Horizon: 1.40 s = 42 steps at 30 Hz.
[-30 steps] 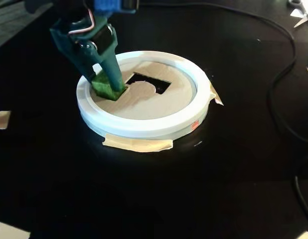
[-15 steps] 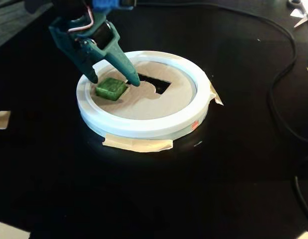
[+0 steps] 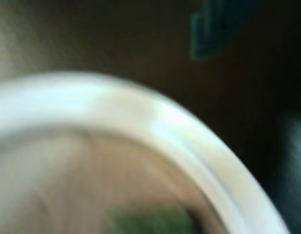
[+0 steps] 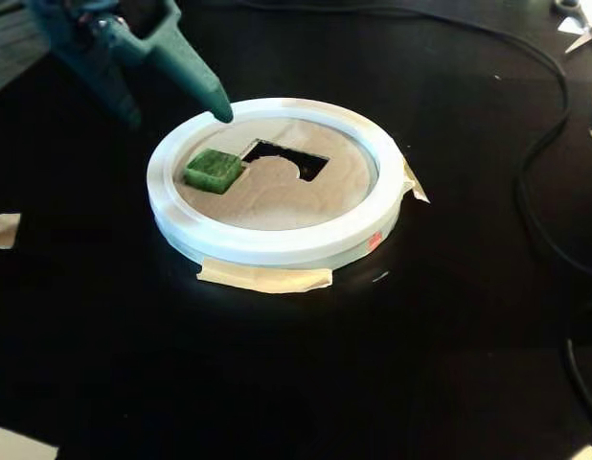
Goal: Pick up the square block and drop it in corresponding square shaped hole
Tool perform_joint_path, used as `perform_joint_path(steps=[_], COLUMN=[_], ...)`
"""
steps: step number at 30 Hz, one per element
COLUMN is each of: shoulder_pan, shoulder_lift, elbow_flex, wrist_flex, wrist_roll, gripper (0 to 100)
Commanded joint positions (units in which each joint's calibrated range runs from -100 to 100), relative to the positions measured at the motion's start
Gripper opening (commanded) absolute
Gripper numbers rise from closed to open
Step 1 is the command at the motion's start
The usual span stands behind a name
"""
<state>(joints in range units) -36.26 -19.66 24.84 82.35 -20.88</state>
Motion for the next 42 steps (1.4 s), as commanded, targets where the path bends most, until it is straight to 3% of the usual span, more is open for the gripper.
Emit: perform_joint_path(steps=[1, 9, 19, 25, 33, 42], shoulder_pan=[14.8, 36.3, 43.0, 43.1, 45.0, 43.3], shoulder_lift=[-14.7, -48.1, -79.8, -80.3, -80.3, -80.3], elbow_flex=[6.2, 31.6, 57.1, 61.4, 71.3, 71.5], wrist_flex=[1.9, 0.6, -6.7, -8.6, -8.7, -8.6], wrist_roll=[4.8, 8.2, 13.9, 18.7, 18.6, 18.8], gripper=[91, 91, 91, 91, 93, 92])
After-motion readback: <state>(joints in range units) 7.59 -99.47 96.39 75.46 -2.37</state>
